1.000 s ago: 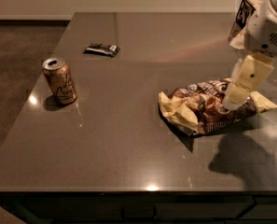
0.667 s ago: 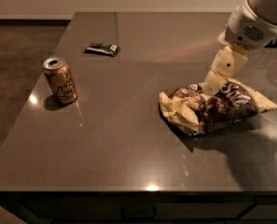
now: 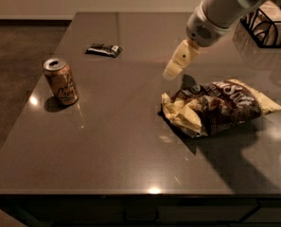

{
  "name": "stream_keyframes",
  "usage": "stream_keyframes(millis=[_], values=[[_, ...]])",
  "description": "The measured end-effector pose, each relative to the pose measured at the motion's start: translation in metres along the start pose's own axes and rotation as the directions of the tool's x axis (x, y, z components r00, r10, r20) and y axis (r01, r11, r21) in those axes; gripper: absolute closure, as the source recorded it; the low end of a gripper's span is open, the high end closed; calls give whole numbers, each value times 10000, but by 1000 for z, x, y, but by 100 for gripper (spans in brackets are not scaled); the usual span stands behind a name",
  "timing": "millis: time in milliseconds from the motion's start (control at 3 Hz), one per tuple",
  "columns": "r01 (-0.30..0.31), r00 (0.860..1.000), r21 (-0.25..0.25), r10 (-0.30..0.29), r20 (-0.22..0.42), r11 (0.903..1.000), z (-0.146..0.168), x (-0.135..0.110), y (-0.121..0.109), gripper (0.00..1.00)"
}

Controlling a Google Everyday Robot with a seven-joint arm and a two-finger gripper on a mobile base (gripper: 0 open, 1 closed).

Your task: Move rxbar chocolate near orange can

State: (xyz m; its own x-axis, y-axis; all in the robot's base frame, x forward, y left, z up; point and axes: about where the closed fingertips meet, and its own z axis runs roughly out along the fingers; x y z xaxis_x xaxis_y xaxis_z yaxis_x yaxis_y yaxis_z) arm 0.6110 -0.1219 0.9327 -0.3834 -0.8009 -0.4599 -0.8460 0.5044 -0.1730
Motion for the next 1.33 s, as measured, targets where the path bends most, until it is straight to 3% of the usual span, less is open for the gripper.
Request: stream_keyframes(millis=[667, 1333], values=[[-567, 9876, 224, 528, 1477, 9981, 74, -76, -18, 0], [-1156, 9761, 740, 994, 1933, 9905, 137, -111, -54, 0]])
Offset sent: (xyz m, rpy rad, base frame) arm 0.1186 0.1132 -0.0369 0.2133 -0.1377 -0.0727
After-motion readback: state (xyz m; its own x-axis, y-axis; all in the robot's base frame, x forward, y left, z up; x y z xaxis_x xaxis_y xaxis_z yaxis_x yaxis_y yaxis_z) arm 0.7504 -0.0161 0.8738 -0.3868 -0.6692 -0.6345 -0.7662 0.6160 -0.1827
